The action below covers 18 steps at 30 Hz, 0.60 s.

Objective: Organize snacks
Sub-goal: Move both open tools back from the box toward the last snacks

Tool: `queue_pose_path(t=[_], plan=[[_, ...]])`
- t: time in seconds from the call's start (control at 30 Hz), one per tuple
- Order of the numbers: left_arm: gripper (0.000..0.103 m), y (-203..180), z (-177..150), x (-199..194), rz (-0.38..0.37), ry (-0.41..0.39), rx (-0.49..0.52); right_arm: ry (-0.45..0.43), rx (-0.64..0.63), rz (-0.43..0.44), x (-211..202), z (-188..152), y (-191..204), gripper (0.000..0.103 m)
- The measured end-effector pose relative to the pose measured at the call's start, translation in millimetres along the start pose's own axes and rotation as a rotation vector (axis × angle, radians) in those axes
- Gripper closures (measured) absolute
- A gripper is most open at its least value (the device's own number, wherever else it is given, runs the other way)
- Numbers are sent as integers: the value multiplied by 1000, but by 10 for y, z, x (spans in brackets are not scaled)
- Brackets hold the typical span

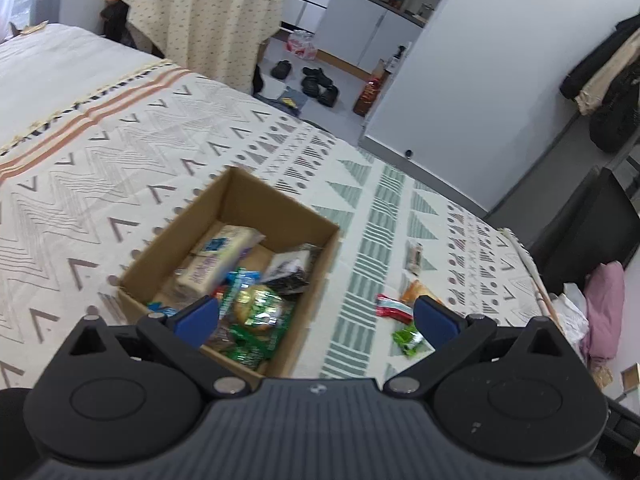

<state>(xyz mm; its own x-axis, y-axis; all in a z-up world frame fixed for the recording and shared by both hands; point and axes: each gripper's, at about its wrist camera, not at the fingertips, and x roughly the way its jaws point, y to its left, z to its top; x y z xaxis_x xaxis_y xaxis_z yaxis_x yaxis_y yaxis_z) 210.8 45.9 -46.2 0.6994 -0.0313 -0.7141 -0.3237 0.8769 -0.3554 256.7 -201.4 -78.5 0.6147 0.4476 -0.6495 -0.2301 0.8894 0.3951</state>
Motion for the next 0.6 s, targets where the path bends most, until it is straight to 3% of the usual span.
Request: queue_pose_path(t=[0.37,0.6], plan=[[0,-474,-147,262,-13,26,64,-42,11,-36,-35,150,-421,22],[1,-684,-287,613,-1,60,103,-50,55,-41,133,49,-783,23]])
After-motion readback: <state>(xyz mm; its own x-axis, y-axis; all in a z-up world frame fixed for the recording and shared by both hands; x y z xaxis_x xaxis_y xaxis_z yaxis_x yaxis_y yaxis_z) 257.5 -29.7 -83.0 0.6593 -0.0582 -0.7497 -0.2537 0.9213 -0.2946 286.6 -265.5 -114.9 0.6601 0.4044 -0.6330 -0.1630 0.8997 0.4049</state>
